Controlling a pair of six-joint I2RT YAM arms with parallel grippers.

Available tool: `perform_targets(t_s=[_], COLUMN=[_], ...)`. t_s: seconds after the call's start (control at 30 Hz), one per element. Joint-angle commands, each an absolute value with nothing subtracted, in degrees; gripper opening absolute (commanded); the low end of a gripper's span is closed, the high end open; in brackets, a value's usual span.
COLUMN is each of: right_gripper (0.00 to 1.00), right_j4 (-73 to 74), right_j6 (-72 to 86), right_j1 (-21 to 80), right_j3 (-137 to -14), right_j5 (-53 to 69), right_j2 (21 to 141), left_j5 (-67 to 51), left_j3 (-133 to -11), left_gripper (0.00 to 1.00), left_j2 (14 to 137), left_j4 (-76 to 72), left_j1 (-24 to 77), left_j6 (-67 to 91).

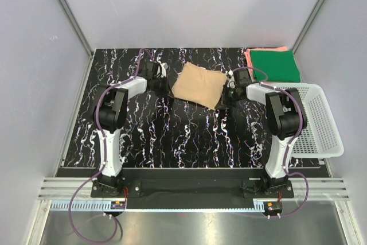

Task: Fold and stack the t-shirts
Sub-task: Fold the tshirt

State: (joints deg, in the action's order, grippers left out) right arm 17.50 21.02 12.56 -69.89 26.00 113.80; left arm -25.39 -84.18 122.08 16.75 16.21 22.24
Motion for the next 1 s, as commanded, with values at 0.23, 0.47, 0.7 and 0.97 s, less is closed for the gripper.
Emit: perform_targets(t_s=[0.23, 0.47, 0.7, 0.97], right_gripper=[0.0, 0.21, 0.33, 0.16], right_j4=[18.63, 29.96, 35.42, 25.5], right_j6=[22.33, 21.18, 23.11, 20.91], right_j1=[12.48, 12.22, 11.51, 10.81], right_j3=[-60.47, -63.37, -68.02, -75.75], right_j5=[23.47, 14.69, 9.58, 11.69], right_j2=[104.77, 102.75, 97.04, 100.02], left_j5=[-17.58, -21.53, -25.58, -38.66], left_j3=[-66.9, -66.26, -89.01, -99.85], left_gripper=[0.0, 0.0, 0.0, 0.01], left_j2=[106.36, 100.72, 112.49, 131.28], left_j4=[13.28, 9.93, 11.35, -15.16], left_j1=[19.86, 20.92, 20.74, 20.39], left_j6=[31.46, 30.59, 30.76, 47.34])
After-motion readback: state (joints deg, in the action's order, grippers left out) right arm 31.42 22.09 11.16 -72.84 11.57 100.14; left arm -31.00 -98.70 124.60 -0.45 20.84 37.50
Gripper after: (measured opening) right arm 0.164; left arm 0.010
